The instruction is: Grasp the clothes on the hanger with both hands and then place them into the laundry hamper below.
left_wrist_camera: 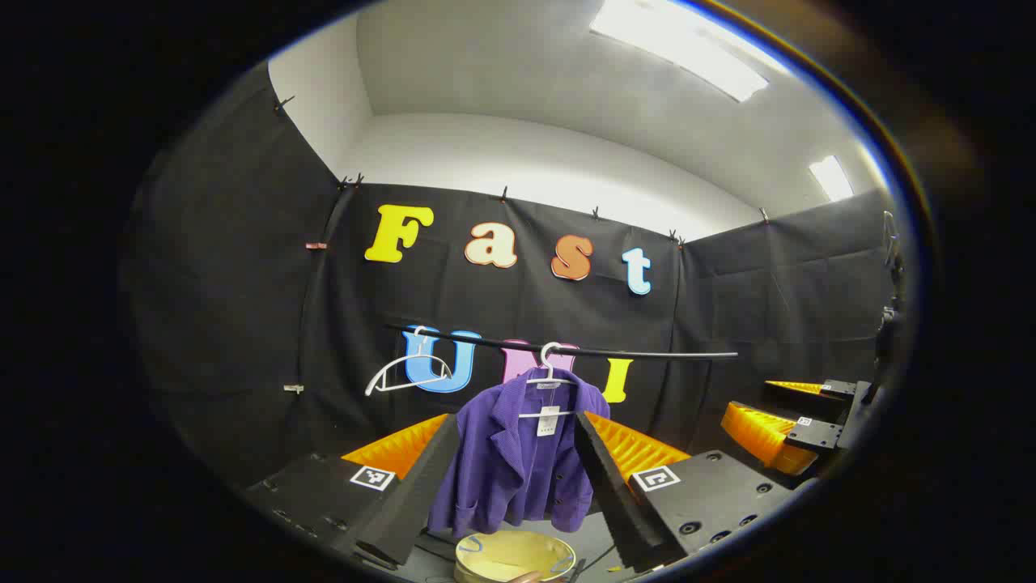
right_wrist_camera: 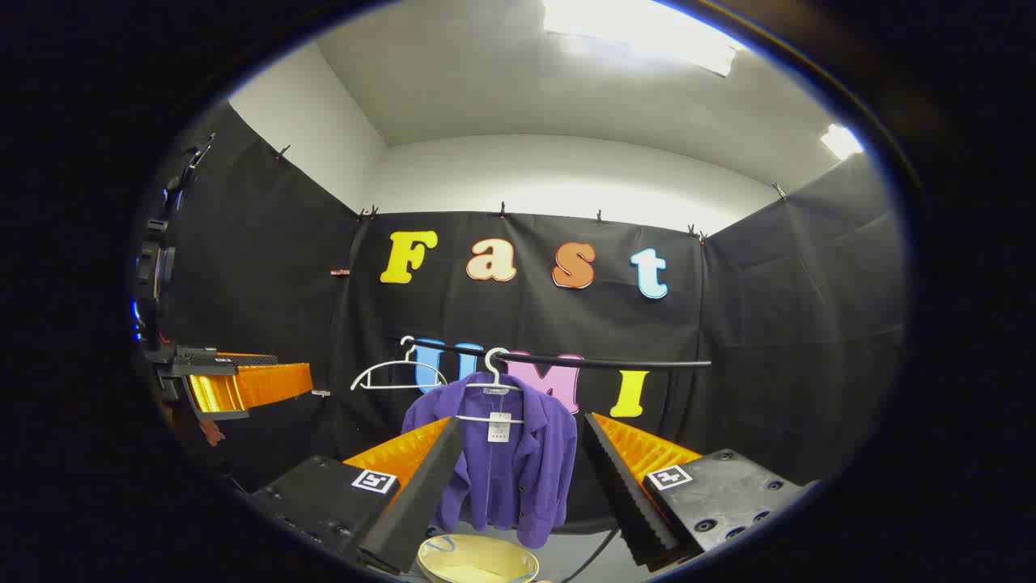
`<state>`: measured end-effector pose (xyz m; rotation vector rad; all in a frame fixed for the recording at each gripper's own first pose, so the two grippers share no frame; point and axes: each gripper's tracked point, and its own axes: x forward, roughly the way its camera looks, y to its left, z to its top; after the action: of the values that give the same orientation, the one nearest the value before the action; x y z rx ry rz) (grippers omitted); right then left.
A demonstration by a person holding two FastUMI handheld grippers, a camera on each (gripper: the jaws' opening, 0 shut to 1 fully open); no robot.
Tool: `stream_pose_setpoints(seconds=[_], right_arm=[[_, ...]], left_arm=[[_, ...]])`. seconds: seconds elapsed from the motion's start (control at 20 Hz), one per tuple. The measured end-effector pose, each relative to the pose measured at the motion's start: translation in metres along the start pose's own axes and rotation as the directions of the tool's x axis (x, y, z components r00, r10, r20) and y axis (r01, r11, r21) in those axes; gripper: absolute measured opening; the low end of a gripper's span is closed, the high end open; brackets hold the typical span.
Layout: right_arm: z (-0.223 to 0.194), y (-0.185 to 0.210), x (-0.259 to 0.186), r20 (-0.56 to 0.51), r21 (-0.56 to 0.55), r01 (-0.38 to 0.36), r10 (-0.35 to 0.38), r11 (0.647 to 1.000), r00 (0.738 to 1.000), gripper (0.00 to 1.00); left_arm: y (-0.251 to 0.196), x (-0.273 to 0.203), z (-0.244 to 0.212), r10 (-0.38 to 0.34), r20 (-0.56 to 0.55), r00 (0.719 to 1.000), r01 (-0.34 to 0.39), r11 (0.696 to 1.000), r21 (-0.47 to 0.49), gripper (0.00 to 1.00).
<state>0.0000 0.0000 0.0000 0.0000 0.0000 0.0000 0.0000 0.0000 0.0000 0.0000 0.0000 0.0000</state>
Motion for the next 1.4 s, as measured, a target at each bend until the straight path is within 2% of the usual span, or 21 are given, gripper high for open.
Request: stream_pose_setpoints(seconds=[0.6, 1.0, 1.4], right_arm=[[0.005, 0.012, -0.007, -0.004, -0.001, 0.015, -0.015, 1.000, 1.000, 0.96], [0.009, 0.018, -0.014, 0.000, 0.005, 0.042, -0.042, 0.999, 0.999, 0.96], [0.009, 0.042, -0.023, -0.001, -0.005, 0.070, -0.070, 0.998, 0.998, 0.96]], left_arm=[[0.010, -0.002, 0.000, -0.017, -0.002, 1.000, 0.017, 1.000, -0.002, 0.90], [0.012, -0.009, 0.002, -0.052, -0.002, 0.999, 0.052, 0.999, 0.007, 0.90], [0.028, -0.014, 0.006, -0.094, 0.000, 0.996, 0.094, 0.995, 0.012, 0.90]])
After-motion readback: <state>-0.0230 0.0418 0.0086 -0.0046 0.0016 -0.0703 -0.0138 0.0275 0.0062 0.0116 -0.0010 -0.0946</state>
